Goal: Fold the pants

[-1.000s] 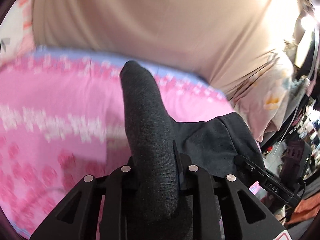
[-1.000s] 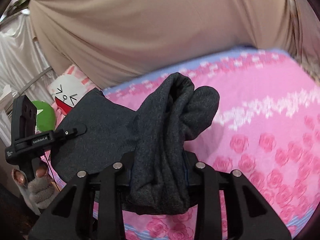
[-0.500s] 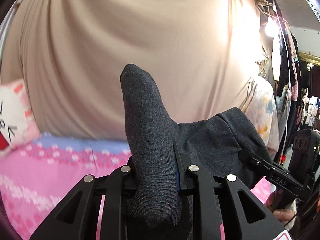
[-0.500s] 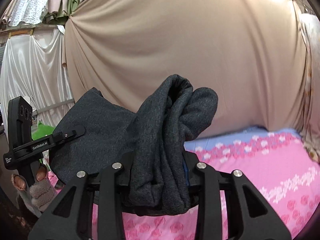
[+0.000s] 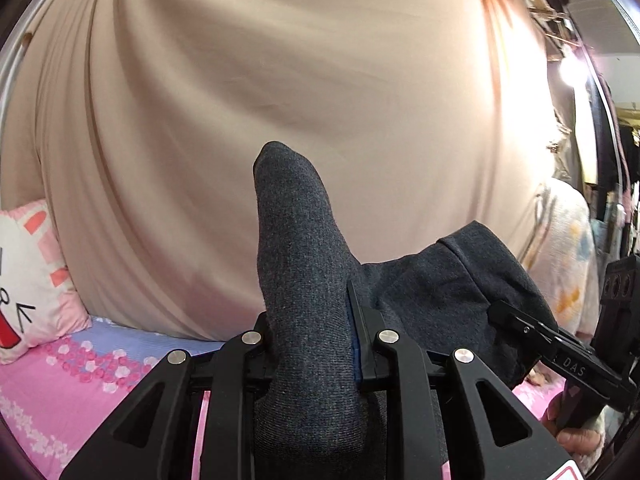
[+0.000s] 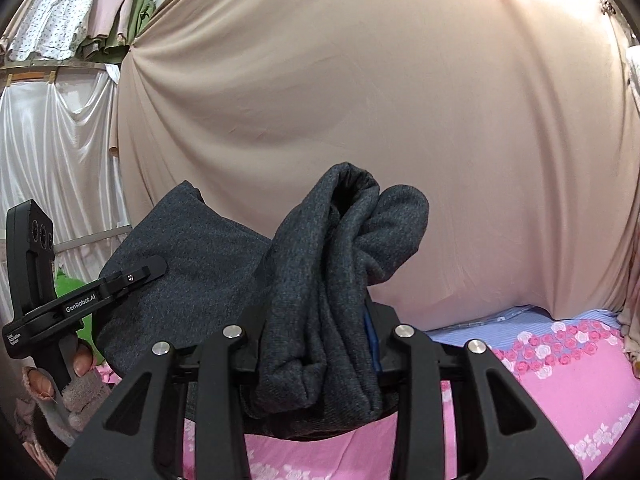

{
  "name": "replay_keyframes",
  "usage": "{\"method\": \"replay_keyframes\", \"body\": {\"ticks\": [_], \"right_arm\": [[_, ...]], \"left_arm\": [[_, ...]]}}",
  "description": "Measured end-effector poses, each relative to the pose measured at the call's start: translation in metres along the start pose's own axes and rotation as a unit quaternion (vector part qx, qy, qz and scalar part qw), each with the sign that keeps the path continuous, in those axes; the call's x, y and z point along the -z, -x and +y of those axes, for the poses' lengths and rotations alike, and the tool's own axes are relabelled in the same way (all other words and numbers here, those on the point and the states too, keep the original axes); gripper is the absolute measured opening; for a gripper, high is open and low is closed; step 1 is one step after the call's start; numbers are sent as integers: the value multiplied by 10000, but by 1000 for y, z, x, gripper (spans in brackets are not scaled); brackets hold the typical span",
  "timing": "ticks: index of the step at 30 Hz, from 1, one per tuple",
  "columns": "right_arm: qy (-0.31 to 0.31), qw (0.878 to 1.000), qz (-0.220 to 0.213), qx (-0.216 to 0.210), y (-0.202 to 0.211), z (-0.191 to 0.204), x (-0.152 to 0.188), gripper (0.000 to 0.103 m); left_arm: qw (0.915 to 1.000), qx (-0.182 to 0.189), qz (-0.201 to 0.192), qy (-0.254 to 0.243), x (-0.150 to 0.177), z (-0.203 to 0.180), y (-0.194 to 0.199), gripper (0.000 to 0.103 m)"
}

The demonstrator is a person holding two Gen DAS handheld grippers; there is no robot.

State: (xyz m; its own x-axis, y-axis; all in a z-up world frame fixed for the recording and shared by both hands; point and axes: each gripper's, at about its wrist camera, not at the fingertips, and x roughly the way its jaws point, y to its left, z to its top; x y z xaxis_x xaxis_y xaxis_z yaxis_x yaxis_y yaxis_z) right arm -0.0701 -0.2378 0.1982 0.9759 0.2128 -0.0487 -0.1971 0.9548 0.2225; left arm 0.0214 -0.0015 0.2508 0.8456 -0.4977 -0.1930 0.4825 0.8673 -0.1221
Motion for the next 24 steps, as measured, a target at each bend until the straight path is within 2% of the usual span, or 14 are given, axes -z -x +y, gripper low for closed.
{"method": "replay_keyframes", "body": {"ticks": [3, 8, 12, 15, 16, 18, 19, 20, 21, 23, 24], "right_arm": [[-158, 9998, 116, -6, -31, -19, 4, 34], [-377, 9983, 429, 74, -91, -52, 26, 34], [-689, 9926, 964, 273, -152, -86, 69, 34], [-981, 9822, 1523, 488, -194, -116, 117, 34], [-1034, 9773, 1763, 565, -206, -126, 134, 35], [-1064, 9596, 2467, 835, -232, -144, 176, 37], [-1129, 9470, 2826, 1032, -240, -152, 192, 41], [-1356, 9446, 2851, 892, -239, -158, 194, 43], [-1488, 9493, 2653, 793, -230, -160, 186, 46], [-1335, 9570, 2386, 967, -213, -155, 173, 76], [-1370, 9588, 2324, 892, -205, -153, 170, 82]], "left_arm": [[9999, -53, 88, 102, 1, 17, -36, 19], [9978, -139, 593, 277, 23, 50, -109, 20], [9923, -198, 1125, 473, 58, 76, -171, 20], [9813, -316, 1760, 706, 105, 102, -228, 23], [9725, -440, 2153, 778, 133, 113, -255, 26], [9541, -524, 2804, 909, 173, 129, -286, 28], [9359, -642, 3287, 1088, 199, 142, -301, 36], [9311, -592, 3341, 1342, 209, 153, -301, 38], [9324, -447, 3164, 1688, 205, 163, -292, 42], [9366, -315, 2792, 2096, 186, 180, -267, 45], [9393, -321, 2665, 2136, 179, 182, -256, 57]]}}
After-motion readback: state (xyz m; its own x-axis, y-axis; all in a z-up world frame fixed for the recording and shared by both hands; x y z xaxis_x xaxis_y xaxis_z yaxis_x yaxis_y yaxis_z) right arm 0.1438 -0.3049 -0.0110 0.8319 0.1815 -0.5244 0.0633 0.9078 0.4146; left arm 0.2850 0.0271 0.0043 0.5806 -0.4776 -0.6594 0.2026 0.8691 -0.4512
